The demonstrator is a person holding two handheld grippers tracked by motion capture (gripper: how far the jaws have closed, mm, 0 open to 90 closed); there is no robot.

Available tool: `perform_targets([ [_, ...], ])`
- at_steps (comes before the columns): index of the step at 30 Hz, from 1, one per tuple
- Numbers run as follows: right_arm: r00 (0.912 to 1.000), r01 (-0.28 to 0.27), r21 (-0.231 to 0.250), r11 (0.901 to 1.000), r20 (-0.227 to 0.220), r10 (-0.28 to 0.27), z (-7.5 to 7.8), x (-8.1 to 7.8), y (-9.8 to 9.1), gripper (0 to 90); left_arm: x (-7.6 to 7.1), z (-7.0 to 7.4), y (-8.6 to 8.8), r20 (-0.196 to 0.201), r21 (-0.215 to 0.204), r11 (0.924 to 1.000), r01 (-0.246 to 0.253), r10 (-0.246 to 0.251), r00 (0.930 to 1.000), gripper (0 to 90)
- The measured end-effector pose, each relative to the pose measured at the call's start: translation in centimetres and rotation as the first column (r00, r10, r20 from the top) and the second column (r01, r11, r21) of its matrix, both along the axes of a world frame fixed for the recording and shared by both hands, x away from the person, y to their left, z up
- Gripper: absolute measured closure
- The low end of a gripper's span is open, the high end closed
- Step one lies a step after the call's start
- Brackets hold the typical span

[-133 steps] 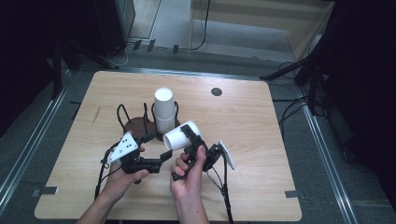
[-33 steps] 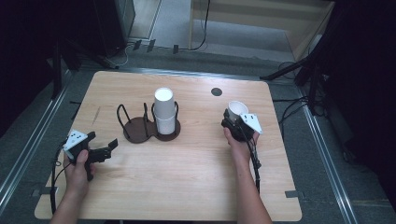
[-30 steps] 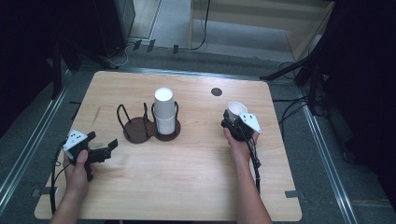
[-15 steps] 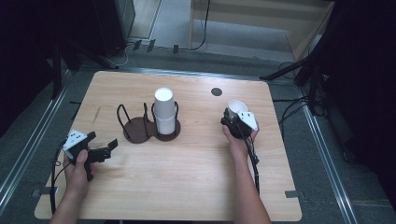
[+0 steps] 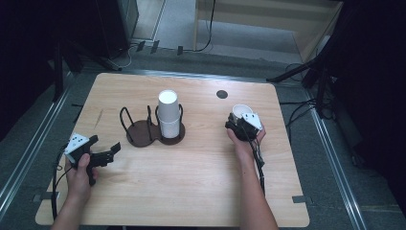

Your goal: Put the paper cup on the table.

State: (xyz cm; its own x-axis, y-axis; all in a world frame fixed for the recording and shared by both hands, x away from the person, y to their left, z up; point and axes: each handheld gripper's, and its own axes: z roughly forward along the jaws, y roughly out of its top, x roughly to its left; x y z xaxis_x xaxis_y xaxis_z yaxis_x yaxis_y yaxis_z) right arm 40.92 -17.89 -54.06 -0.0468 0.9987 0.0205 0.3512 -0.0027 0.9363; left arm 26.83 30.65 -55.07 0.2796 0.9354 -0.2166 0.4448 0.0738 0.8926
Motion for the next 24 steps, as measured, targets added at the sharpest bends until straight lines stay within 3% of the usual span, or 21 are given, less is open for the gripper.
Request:
perform_targets([
  [8, 0.9988, -0.042, -0.003, 0.9991, -0.026, 0.042, 0.2, -0.3, -0.2, 13.0, 0.1, 0.0, 0.1, -0.003, -0.01, 1.0, 0.0, 0.0, 1.0, 0.0],
  [13, 0.9975, -0.061, 0.036, 0.9975, -0.033, 0.062, 0.8, -0.8, -0.3, 8.0, 0.1, 0.0, 0.2, -0.007, -0.02, 0.9998, -0.001, 0.001, 1.0, 0.0],
  [20, 0.9953, -0.093, -0.007, 0.9956, -0.028, 0.093, 1.6, -1.8, -0.3, 7.5, 0.1, 0.0, 0.1, -0.008, -0.016, 0.9999, -0.004, 0.004, 1.0, 0.0],
  [24, 0.9944, -0.102, -0.008, 0.9947, -0.028, 0.102, 2.0, -2.7, -0.5, 7.5, 0.1, 0.0, 0.1, -0.007, -0.017, 0.9998, -0.004, 0.004, 1.0, 0.0],
])
